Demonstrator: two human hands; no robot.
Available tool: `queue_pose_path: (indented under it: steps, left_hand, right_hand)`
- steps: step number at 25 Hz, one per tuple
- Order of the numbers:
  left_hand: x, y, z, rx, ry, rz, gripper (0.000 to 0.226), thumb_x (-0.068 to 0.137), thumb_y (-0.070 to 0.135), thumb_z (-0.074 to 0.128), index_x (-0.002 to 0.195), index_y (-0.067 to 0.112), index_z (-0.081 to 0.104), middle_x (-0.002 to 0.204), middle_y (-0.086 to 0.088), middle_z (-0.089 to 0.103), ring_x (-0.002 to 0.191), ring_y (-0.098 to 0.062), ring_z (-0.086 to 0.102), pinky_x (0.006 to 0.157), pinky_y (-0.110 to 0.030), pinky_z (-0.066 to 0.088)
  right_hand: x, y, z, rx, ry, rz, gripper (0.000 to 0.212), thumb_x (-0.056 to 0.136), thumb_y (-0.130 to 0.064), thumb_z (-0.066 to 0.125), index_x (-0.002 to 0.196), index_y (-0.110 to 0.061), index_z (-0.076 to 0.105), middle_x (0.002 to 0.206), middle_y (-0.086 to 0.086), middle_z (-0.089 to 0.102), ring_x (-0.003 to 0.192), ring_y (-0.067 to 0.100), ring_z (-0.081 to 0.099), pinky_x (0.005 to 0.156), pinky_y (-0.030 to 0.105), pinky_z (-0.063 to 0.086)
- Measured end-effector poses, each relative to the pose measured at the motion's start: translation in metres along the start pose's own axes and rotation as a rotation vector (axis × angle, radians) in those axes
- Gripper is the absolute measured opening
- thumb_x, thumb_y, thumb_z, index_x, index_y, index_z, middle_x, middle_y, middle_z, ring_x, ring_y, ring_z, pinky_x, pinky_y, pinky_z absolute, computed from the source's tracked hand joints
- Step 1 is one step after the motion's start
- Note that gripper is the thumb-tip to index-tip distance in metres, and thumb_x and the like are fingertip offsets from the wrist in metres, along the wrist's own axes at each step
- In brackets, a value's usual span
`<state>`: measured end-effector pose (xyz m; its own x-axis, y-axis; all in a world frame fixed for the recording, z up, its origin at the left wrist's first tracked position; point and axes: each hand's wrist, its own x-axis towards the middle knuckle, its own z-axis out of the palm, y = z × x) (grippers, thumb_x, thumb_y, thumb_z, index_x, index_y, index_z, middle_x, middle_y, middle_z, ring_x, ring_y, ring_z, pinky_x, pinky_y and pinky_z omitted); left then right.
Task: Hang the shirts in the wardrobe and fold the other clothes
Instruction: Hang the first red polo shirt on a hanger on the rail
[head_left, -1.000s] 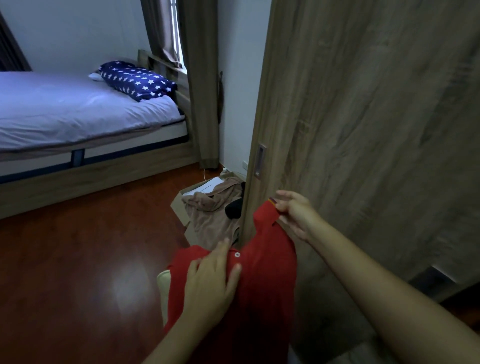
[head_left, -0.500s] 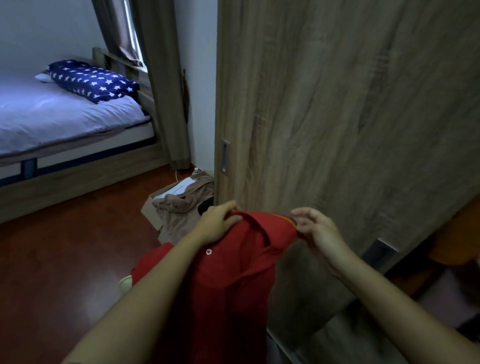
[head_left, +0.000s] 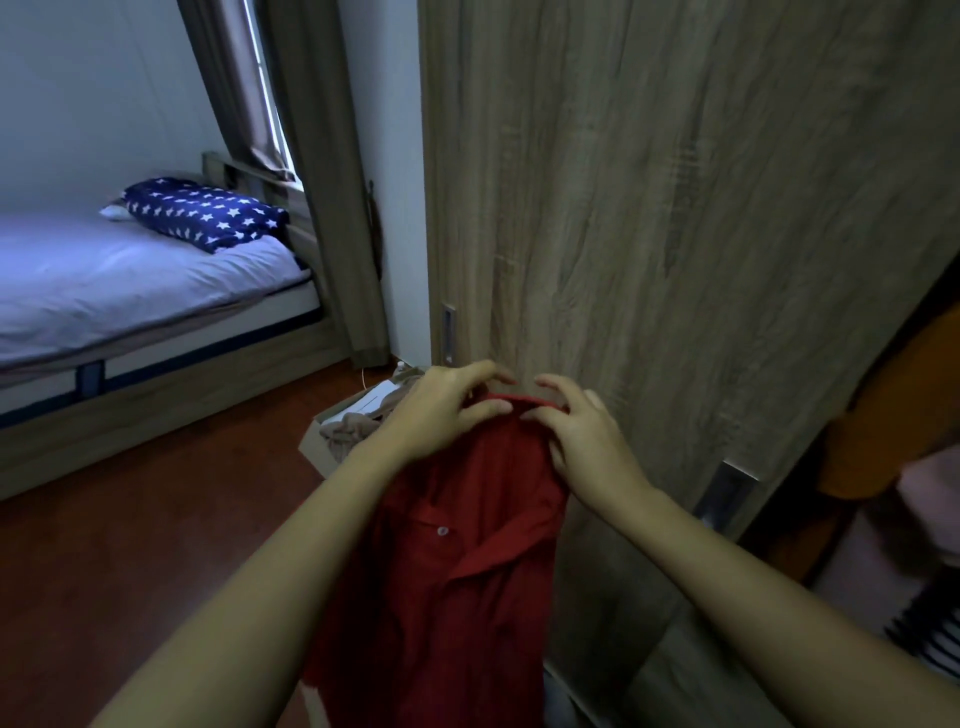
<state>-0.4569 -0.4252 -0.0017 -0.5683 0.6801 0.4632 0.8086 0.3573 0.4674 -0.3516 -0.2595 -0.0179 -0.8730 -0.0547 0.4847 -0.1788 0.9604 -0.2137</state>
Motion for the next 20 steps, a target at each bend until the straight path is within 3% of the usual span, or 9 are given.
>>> queue_pose_path:
  steps: [2, 5, 7, 9, 11, 13, 16, 20]
  left_hand:
    - [-0.017, 0.017, -0.007, 0.044, -0.046, 0.041, 0.028, 0.091, 0.034, 0.056, 0.115, 0.023, 0.048, 0.087, 0.001, 0.062, 0.078, -0.015, 0.06, 0.07, -0.025, 0.044]
    - [-0.05, 0.032, -0.017, 0.213, 0.031, 0.155, 0.013, 0.086, 0.029, 0.041, 0.098, 0.029, 0.046, 0.095, -0.005, 0.061, 0.078, -0.022, 0.059, 0.068, -0.033, 0.047]
    - [-0.064, 0.049, -0.023, 0.327, 0.039, 0.178, 0.024, 0.082, 0.026, 0.042, 0.102, 0.03, 0.052, 0.104, -0.006, 0.06, 0.081, -0.025, 0.062, 0.065, -0.037, 0.052]
    - [-0.072, 0.071, -0.025, 0.436, 0.028, 0.183, 0.04, 0.078, 0.029, 0.043, 0.117, 0.029, 0.05, 0.112, -0.007, 0.059, 0.088, -0.026, 0.064, 0.068, -0.034, 0.053]
    - [-0.083, 0.085, -0.024, 0.554, -0.024, 0.158, 0.049, 0.074, 0.03, 0.044, 0.123, 0.029, 0.042, 0.114, -0.008, 0.058, 0.091, -0.028, 0.063, 0.069, -0.034, 0.049]
    - [-0.098, 0.1, -0.029, 0.498, -0.022, 0.104, 0.047, 0.074, 0.019, 0.052, 0.118, 0.029, 0.044, 0.109, -0.01, 0.059, 0.09, -0.031, 0.061, 0.071, -0.037, 0.051]
    - [-0.103, 0.126, -0.039, 0.401, 0.041, -0.015, 0.047, 0.063, -0.006, 0.062, 0.103, 0.018, 0.066, 0.097, -0.012, 0.06, 0.085, -0.034, 0.058, 0.07, -0.044, 0.052]
    - [-0.1, 0.2, -0.018, 0.354, 0.266, -0.361, 0.034, 0.071, -0.005, 0.058, 0.081, 0.022, 0.076, 0.103, 0.0, 0.063, 0.096, -0.026, 0.056, 0.071, -0.034, 0.046]
  right_hand:
    - [-0.005, -0.012, -0.021, 0.015, 0.013, 0.011, 0.028, 0.081, -0.001, 0.053, 0.101, -0.013, 0.069, 0.116, 0.002, 0.062, 0.089, 0.026, 0.051, 0.078, 0.034, 0.051]
    - [-0.012, -0.033, -0.051, -0.015, -0.014, -0.032, 0.036, 0.082, -0.002, 0.049, 0.107, -0.02, 0.068, 0.113, -0.006, 0.063, 0.092, 0.023, 0.051, 0.079, 0.034, 0.049]
    - [-0.018, -0.043, -0.073, -0.022, -0.015, -0.088, 0.038, 0.081, -0.001, 0.046, 0.107, -0.019, 0.068, 0.112, -0.004, 0.063, 0.094, 0.025, 0.053, 0.082, 0.037, 0.049]
    - [-0.028, -0.048, -0.096, -0.02, 0.055, -0.111, 0.04, 0.079, 0.003, 0.046, 0.104, -0.016, 0.07, 0.109, 0.0, 0.065, 0.093, 0.029, 0.056, 0.082, 0.027, 0.042]
    - [-0.042, -0.048, -0.127, -0.005, 0.174, -0.083, 0.04, 0.075, 0.006, 0.048, 0.096, -0.015, 0.073, 0.102, 0.0, 0.069, 0.088, 0.03, 0.058, 0.074, 0.016, 0.027]
    - [-0.071, -0.041, -0.17, -0.015, 0.242, -0.074, 0.039, 0.068, 0.005, 0.048, 0.087, -0.014, 0.076, 0.094, 0.001, 0.072, 0.081, 0.03, 0.059, 0.068, 0.016, 0.023]
    - [-0.116, -0.014, -0.225, -0.14, 0.25, 0.011, 0.035, 0.069, 0.005, 0.052, 0.082, -0.016, 0.076, 0.095, 0.004, 0.071, 0.084, 0.031, 0.06, 0.076, 0.023, 0.034]
    - [-0.183, 0.012, -0.253, -0.296, 0.076, 0.148, 0.031, 0.077, 0.004, 0.056, 0.091, -0.015, 0.076, 0.105, 0.008, 0.064, 0.099, 0.031, 0.059, 0.083, 0.034, 0.047]
